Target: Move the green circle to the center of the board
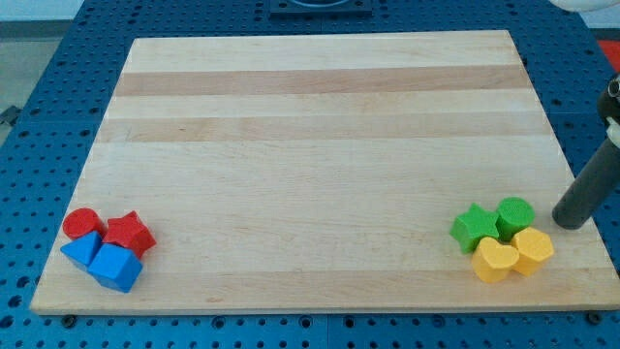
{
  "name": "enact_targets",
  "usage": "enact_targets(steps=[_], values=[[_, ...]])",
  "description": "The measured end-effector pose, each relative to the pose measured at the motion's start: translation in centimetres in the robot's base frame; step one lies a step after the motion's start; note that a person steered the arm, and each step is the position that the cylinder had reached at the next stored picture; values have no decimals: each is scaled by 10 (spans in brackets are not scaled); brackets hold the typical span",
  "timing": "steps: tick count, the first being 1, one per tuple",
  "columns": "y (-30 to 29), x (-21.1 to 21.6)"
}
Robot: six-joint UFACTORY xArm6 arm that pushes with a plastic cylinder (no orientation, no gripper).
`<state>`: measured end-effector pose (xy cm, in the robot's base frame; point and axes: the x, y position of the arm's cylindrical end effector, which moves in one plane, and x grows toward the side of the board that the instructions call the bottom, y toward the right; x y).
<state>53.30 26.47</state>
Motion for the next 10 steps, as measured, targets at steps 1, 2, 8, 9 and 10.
enact_targets(steps=[1, 2, 8, 9, 10], values=[[-14, 0], [-31, 0], [-159, -12], [-159, -38], [-159, -71]])
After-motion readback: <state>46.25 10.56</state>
